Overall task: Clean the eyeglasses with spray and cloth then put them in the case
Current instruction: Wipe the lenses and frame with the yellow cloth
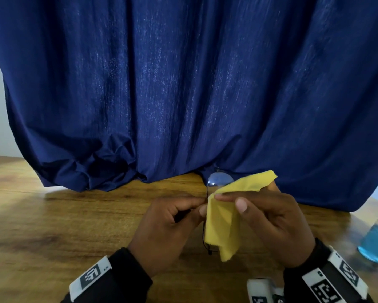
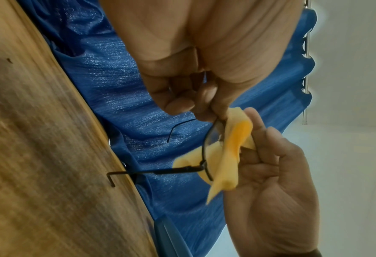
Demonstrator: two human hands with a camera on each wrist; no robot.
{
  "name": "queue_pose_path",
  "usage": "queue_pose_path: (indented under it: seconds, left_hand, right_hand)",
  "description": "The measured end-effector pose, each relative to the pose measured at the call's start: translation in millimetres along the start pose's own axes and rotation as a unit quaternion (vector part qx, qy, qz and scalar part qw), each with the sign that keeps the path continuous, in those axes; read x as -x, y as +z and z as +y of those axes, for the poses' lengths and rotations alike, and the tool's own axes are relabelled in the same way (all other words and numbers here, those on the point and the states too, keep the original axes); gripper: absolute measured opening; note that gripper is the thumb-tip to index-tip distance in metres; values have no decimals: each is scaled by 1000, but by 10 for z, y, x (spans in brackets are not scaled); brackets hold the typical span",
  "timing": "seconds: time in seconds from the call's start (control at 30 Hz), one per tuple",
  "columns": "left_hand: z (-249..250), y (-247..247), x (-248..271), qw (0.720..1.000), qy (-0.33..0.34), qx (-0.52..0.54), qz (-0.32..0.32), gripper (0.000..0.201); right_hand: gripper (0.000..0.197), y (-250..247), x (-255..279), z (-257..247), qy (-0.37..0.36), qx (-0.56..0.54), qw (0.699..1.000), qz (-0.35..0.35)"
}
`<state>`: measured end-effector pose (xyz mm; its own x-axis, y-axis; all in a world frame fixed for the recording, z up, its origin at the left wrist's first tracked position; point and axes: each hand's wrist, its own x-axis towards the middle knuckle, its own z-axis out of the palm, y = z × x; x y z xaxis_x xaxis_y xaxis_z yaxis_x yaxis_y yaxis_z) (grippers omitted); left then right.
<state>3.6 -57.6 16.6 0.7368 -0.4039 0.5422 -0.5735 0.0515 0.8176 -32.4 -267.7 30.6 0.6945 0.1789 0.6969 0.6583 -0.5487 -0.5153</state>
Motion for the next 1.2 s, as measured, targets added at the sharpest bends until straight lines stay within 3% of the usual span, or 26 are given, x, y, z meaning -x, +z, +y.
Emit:
queue_pose_path:
  seconds: [0.13,0.4,0.7,1.2]
  left_hand:
    - [-48,-9,8,999,-12,-33,-8,24]
    - [-37,13,12,1000,-12,7,6,27]
    - [-25,9,3,989,-95,104,36,28]
    - [-51,-28,-15,983,-132,95,84,20]
  right_hand:
    - [37,4,5,-9,16,40,999,4]
    - [35,37,-6,-39,20,-3,999,-36]
    - [36,69,-16,-62,23,21,998,-59]
    - [30,48,-15,-64,10,54,997,-57]
